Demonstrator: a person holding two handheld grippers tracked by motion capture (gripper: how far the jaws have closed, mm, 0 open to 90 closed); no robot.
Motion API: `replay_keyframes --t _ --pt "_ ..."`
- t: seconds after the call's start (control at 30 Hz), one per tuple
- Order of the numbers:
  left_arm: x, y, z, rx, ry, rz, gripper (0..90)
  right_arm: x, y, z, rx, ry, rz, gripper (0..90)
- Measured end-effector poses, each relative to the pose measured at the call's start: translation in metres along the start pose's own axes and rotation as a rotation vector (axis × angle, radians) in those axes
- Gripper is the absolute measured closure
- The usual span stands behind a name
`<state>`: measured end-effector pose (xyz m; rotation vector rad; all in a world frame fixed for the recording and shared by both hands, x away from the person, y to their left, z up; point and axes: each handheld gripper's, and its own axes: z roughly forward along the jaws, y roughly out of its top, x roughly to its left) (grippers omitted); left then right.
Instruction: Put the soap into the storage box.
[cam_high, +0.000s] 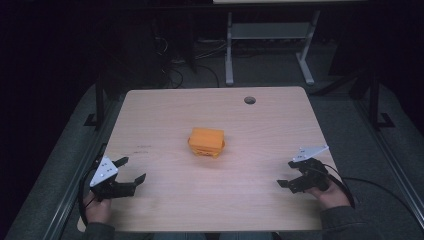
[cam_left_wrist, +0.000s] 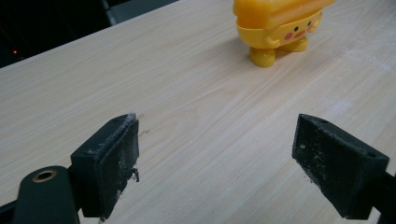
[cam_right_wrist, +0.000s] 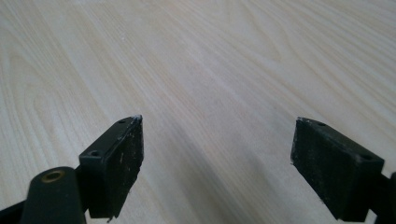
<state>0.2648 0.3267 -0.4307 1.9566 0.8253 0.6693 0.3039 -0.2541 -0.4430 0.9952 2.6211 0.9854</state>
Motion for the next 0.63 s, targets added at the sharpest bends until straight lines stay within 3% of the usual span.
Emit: replay_keyframes --t 0.23,0.43,0.63 --pt "-0.001 0.000 0.000 -0.002 0.000 -0.002 13.9 0.006 -0.011 -0.001 -0.016 -0.009 0.004 16.5" --pt "-0.001 0.000 0.001 0.000 -0.002 0.000 13.9 0.012 -0.022 -0.001 -0.057 -0.014 0.040 15.9" --pt "-0.002 0.001 0.000 0.003 -0.004 0.006 13.9 0.022 -0.032 -0.005 -0.088 -0.047 0.042 14.7"
